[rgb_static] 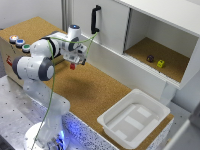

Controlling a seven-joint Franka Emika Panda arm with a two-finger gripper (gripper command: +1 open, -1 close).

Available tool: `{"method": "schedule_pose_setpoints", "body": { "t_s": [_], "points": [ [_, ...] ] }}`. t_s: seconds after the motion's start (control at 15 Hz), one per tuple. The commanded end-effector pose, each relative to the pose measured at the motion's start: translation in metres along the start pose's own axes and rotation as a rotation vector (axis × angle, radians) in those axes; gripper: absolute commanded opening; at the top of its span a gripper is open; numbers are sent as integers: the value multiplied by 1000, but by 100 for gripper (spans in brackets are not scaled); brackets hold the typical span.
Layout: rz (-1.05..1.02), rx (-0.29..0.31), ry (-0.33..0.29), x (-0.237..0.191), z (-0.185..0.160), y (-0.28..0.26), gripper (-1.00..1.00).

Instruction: Place the pink object on the table

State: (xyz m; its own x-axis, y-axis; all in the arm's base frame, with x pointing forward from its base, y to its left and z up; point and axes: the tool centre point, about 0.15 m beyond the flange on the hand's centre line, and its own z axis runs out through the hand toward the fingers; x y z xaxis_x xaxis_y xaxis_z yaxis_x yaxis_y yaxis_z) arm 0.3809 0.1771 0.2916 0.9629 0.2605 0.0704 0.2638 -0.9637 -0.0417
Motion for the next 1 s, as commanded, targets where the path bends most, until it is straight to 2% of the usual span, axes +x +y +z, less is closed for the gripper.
{"method": "schedule_pose_setpoints", "body": {
  "t_s": [0.0,0.2,0.53,0.6,0.73,0.93],
  "points": [
    [211,14,-167,45,49,21,-100],
    [186,-21,-182,50,60,30,-100],
    [271,35,-120,37,87,30,-100],
    [309,17,-94,31,84,29,100],
    [256,-25,-49,36,72,29,100],
    [227,-36,16,48,41,31,100]
  ]
}}
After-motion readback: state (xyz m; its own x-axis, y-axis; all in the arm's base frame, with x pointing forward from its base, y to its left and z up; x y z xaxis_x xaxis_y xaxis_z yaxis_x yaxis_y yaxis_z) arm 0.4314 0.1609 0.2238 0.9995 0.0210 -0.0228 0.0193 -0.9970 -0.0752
